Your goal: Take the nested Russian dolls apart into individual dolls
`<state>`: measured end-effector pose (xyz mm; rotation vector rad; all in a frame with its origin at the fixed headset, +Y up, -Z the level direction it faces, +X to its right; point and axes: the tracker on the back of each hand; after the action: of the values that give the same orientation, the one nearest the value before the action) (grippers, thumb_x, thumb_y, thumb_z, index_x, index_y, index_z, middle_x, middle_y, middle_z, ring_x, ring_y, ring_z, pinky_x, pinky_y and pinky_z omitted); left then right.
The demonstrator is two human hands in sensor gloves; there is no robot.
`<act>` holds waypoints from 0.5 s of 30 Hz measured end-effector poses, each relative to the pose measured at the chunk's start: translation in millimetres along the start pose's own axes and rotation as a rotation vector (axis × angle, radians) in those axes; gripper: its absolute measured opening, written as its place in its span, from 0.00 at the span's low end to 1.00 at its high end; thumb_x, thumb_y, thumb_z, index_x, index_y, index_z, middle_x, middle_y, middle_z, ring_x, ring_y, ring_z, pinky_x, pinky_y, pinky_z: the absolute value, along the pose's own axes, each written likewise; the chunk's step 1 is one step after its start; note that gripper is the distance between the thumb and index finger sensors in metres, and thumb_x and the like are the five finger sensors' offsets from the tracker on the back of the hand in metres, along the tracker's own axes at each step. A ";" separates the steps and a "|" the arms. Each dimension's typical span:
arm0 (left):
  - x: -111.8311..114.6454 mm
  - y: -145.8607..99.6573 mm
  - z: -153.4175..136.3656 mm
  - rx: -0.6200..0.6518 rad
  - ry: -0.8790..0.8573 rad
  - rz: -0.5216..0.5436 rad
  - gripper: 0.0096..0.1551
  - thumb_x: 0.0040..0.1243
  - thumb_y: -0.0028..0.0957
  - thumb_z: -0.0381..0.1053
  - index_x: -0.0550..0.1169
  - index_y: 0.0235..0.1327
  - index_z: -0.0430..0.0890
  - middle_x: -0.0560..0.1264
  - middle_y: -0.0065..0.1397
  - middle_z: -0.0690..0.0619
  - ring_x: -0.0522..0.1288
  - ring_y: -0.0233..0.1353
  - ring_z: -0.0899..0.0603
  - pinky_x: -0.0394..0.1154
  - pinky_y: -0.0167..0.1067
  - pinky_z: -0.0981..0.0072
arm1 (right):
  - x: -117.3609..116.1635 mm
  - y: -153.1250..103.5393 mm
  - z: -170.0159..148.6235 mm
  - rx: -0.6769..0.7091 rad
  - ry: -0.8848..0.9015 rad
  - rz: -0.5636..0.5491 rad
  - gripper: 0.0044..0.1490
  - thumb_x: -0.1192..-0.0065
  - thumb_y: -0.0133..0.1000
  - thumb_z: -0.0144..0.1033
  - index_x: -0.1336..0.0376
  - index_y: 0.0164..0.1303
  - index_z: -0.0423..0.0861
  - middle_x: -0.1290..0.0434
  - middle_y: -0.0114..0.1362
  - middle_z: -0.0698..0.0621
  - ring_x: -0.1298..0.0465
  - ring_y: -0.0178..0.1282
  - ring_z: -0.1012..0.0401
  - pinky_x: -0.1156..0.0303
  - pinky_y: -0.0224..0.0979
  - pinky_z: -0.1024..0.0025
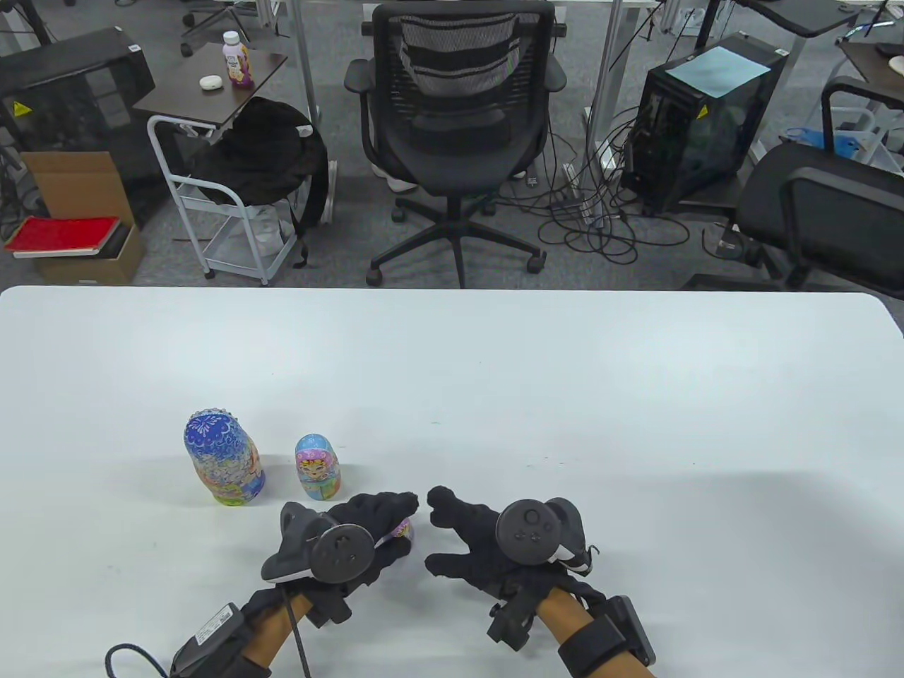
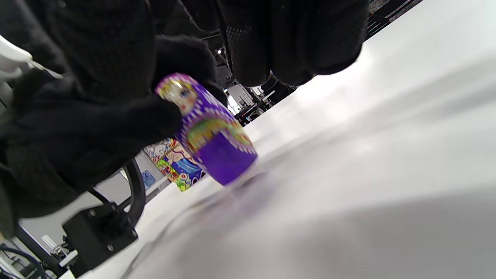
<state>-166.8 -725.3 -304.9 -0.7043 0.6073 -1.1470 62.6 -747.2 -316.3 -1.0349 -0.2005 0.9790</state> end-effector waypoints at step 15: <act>-30.3 -14.1 26.8 0.136 -0.223 0.151 0.36 0.63 0.56 0.57 0.70 0.75 0.44 0.79 0.68 0.37 0.84 0.59 0.37 0.83 0.57 0.53 | -18.7 2.3 16.3 0.044 0.092 -0.008 0.53 0.25 0.47 0.53 0.43 0.74 0.37 0.22 0.64 0.42 0.22 0.64 0.46 0.23 0.66 0.54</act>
<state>-164.3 -695.0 -274.7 -0.6471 0.3834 -0.9452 41.2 -750.8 -304.1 -1.0354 -0.1066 0.9225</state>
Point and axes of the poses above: the tracker on the back of each hand, its own z axis roughly to the thumb side, its own y axis roughly from the wrist to the fingertips, x = y × z
